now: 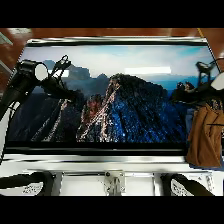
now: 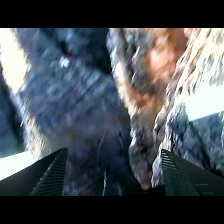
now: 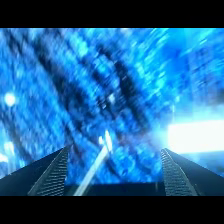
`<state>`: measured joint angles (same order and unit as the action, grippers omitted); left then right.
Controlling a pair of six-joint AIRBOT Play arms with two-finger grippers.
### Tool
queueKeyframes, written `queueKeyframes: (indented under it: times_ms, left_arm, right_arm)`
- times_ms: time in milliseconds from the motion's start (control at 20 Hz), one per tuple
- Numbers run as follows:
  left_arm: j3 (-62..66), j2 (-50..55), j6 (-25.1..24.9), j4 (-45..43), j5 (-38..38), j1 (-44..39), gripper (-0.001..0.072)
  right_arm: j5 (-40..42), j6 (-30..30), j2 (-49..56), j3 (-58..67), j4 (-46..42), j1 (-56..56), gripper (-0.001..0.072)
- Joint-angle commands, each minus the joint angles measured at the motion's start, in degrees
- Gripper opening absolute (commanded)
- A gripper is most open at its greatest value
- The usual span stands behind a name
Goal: Fold the shirts.
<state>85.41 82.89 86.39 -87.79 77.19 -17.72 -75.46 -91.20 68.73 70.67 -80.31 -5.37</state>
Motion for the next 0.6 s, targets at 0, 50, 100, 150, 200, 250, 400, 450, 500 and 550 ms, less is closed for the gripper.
queueKeyframes:
  times_ms: [0, 50, 100, 150, 200, 250, 400, 450, 500, 550]
  left_arm:
    - [0.0, 0.5, 0.3, 1.9, -3.2, -0.8, 0.0701]
    - [0.0, 0.5, 0.3, 1.9, -3.3, -0.8, 0.0701]
    - [0.0, 0.7, 0.3, 1.9, -3.3, -0.8, 0.0701]
    - [0.0, 0.9, 0.3, 1.9, -3.6, -0.8, 0.0701]
    - [0.0, 1.0, 0.3, 1.9, -3.7, -0.8, 0.0701]
    - [0.0, 1.0, 0.3, 1.9, -3.7, -0.8, 0.0701]
    - [0.0, 1.0, 0.3, 1.9, -3.7, -0.8, 0.0701]
    - [0.0, 1.0, 0.3, 1.9, -3.7, -0.8, 0.0701]
    - [0.0, 1.0, 0.3, 1.9, -3.7, -0.8, 0.0701]
    - [0.0, 1.1, 0.3, 1.9, -3.8, -0.8, 0.0701]
  right_arm:
    - [-1.9, -0.9, 2.1, 0.2, -1.0, 3.4, 0.0679]
    - [-1.9, -1.2, 2.1, 0.2, -1.0, 3.4, 0.0679]
    - [-1.8, -1.2, 2.1, 0.2, -1.0, 3.4, 0.0680]
    - [-1.8, -1.2, 2.1, 0.2, -1.0, 3.4, 0.0679]
    - [-1.7, -1.2, 2.1, 0.2, -1.0, 3.4, 0.0679]
    - [-1.7, -1.2, 2.1, 0.2, -1.0, 3.4, 0.0679]
    - [-1.7, -1.2, 2.1, 0.2, -1.0, 3.4, 0.0679]
    - [-1.7, -1.2, 2.1, 0.2, -1.0, 3.4, 0.0680]
    - [-1.7, -1.2, 2.1, 0.2, -1.0, 3.4, 0.0679]
    - [-1.7, -1.2, 2.1, 0.2, -1.0, 3.4, 0.0679]
